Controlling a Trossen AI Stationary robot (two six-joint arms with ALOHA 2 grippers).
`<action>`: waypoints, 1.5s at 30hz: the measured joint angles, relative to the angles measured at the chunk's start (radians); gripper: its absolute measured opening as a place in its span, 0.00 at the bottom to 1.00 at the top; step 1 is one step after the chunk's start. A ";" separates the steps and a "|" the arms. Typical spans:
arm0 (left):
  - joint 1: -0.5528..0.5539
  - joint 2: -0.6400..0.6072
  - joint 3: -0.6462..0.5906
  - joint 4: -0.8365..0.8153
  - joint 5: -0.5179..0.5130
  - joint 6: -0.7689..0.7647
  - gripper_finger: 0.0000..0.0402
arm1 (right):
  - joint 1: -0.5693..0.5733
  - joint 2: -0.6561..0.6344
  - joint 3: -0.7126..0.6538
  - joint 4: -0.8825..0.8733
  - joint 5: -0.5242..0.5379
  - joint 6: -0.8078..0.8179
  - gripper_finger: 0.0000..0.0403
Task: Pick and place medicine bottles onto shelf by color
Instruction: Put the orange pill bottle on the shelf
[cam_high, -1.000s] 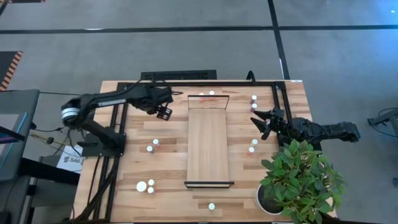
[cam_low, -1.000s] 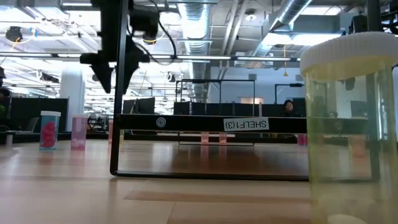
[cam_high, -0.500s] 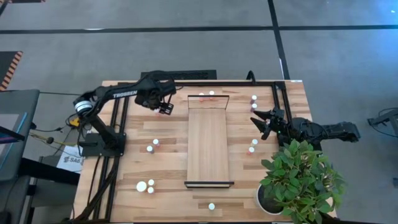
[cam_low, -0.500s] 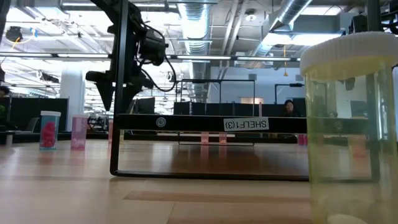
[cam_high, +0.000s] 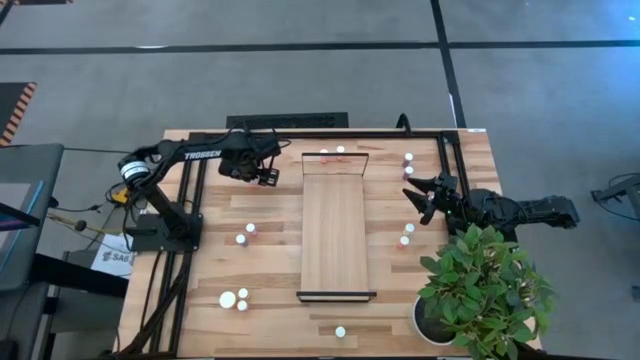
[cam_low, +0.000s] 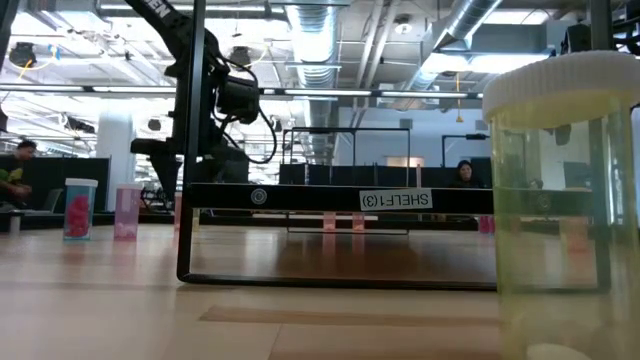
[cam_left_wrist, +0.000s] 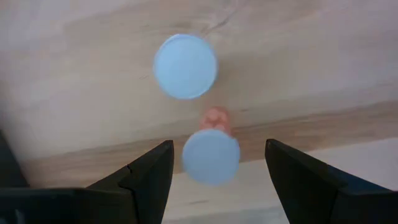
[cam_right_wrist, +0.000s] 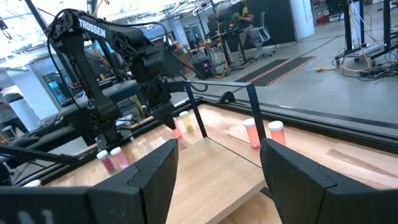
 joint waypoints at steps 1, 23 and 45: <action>0.000 0.000 -0.005 0.008 -0.003 0.000 0.60 | 0.000 0.000 0.000 0.000 0.000 0.000 0.62; 0.012 0.000 -0.009 0.008 -0.031 0.010 0.26 | 0.000 0.000 0.000 0.000 0.000 0.000 0.62; -0.072 -0.011 0.218 -0.146 -0.026 0.282 0.26 | 0.000 0.000 0.000 0.000 0.000 0.000 0.62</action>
